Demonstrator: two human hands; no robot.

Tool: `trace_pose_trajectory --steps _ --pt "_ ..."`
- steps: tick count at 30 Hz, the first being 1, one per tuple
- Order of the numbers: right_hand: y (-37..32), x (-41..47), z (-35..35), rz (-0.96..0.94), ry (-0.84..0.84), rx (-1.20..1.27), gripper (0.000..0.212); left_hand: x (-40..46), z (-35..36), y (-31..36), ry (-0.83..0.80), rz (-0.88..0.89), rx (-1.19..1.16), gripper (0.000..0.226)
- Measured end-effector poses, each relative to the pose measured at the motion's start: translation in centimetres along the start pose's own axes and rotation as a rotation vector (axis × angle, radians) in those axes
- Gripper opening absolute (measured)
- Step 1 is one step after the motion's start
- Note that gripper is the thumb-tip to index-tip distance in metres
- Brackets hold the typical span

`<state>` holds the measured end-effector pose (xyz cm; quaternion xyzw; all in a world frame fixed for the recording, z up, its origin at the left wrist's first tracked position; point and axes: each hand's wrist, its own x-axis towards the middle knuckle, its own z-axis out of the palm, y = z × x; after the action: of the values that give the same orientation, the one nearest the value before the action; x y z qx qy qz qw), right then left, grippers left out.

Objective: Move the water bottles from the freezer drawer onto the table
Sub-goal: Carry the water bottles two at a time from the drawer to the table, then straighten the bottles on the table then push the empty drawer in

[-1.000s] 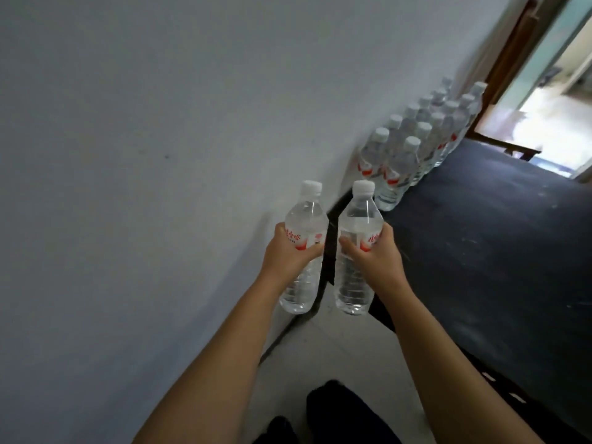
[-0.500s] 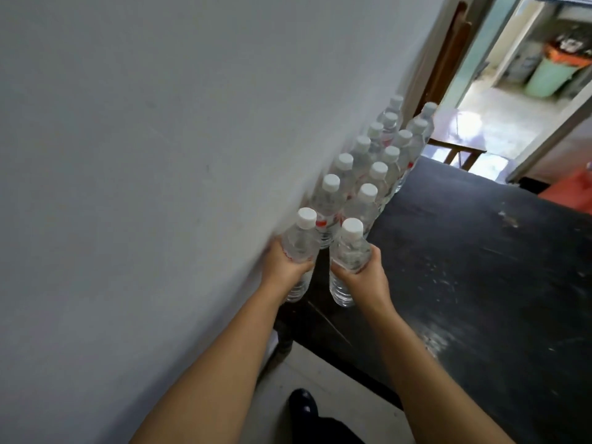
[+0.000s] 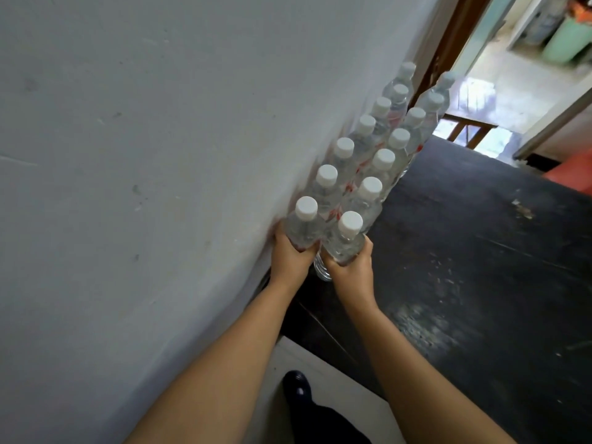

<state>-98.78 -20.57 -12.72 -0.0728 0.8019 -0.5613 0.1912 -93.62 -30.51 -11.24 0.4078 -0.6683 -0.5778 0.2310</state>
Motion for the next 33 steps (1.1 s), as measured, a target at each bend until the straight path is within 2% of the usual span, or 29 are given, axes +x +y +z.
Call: trace_pose_trajectory --steps 3,6,8,12,16,22,26,33 --pt "-0.2 -0.1 -0.1 -0.009 -0.024 0.000 0.076 -0.1 0.0 -0.3 -0.007 -0.039 -0.001 0.054" --pt "-0.4 -0.2 -0.4 -0.019 -0.050 -0.010 0.081 0.1 0.1 -1.4 -0.017 -0.044 0.037 0.085" --pt "-0.5 -0.2 -0.7 -0.019 -0.070 -0.027 0.083 -0.5 -0.5 -0.6 -0.031 -0.056 0.073 0.089" --pt "-0.7 -1.1 -1.7 -0.005 -0.105 -0.055 0.089 -2.2 -2.1 1.3 -0.060 -0.052 0.120 0.078" --pt "-1.7 -2.8 -2.9 -0.008 -0.103 -0.070 0.089 -3.7 -3.5 1.8 -0.061 -0.052 0.153 0.076" --pt "-3.1 -6.4 -4.5 -0.042 -0.145 -0.239 0.064 -7.2 -5.9 2.7 -0.141 -0.072 0.264 0.073" --pt "-3.1 -9.4 -5.3 -0.096 -0.177 -0.367 0.044 -10.1 -8.7 2.6 -0.183 -0.027 0.400 0.060" --pt "-3.6 -15.9 -4.5 -0.187 -0.315 -0.598 0.032 -16.0 -14.6 0.8 -0.189 0.001 0.541 0.045"
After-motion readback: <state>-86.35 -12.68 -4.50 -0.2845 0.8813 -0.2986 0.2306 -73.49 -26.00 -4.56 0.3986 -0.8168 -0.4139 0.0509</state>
